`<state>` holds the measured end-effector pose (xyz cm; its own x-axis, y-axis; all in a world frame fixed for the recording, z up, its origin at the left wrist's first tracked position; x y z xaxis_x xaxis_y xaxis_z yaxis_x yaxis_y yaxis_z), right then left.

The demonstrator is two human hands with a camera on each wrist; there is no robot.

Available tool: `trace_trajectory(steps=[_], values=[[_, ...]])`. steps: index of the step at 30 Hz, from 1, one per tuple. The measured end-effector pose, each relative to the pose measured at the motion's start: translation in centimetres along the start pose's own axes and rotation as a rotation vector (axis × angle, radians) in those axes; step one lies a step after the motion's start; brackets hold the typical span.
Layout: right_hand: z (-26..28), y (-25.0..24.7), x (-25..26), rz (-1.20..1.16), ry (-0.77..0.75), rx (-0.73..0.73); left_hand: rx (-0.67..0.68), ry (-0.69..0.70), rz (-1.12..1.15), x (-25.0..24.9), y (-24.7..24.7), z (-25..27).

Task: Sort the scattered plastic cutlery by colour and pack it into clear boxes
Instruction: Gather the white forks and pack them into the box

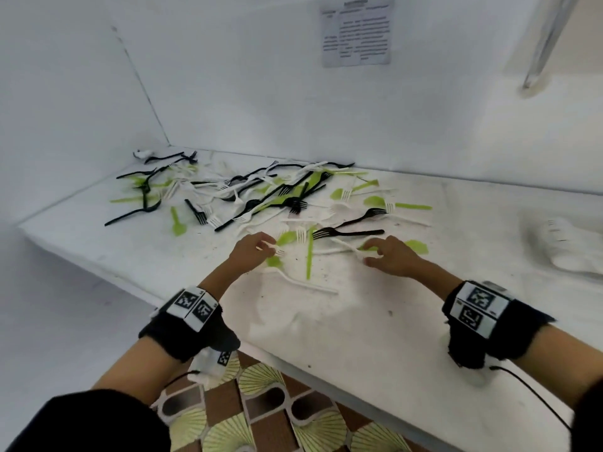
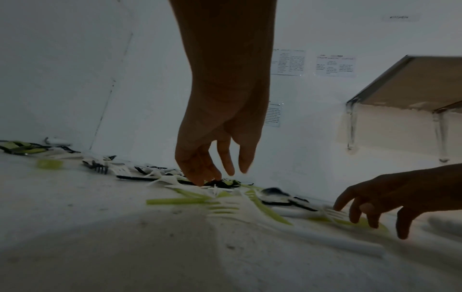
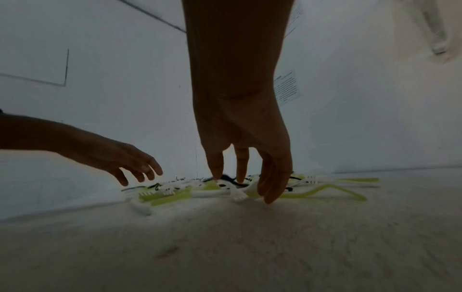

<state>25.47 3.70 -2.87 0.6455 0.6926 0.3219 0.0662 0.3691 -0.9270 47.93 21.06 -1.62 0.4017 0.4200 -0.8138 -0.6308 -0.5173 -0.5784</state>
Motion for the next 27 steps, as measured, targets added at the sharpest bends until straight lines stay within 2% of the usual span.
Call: trace_trajectory(steps=[3,5,9,13,15,18,21,25,27], values=[[-0.9,0.2,0.3,0.099,-0.021,0.064,0.255,-0.042,-0.175,1.6,0.2,-0.2],[-1.2,0.2,0.1,0.109,-0.014,0.064,0.356,-0.057,-0.193,2.3,0.2,0.2],[-1.5,-0.2,0.4,0.144,-0.051,0.072,0.255,0.005,-0.164,2.7,-0.5,0.3],[-1.3,-1.3,0.3,-0.226,-0.016,0.068,0.181,0.091,-0.164,2.1,-0.5,0.0],[-1.1,-2.5,0.2,-0.382,-0.036,-0.002,0.148,0.063,-0.057,1.9,-0.6,0.0],[-0.4,-5.1,0.4,-0.512,-0.085,-0.104,0.131,-0.042,0.283,1.5,-0.4,0.2],[0.2,-8.4,0.4,-0.655,-0.112,-0.242,0.070,-0.082,0.585,0.1,-0.1,0.0],[0.8,-11.7,0.5,-1.060,-0.124,-0.318,0.020,-0.088,0.885,-2.5,0.8,-1.3],[0.9,-12.7,0.3,-1.177,-0.137,-0.353,0.001,-0.058,0.991,-3.8,1.3,-1.9]])
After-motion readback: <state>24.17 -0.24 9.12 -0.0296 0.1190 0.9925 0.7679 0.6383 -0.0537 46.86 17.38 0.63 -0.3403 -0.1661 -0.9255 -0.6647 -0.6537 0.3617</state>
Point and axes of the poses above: each hand's wrist, its own z-axis away from the middle knuckle, its own y-axis out of the palm, x = y × z, the point moved 5 cm from there along -z, towards the middle knuckle, and after that the axes turned 12 degrees about z, right-handed, at the moved point
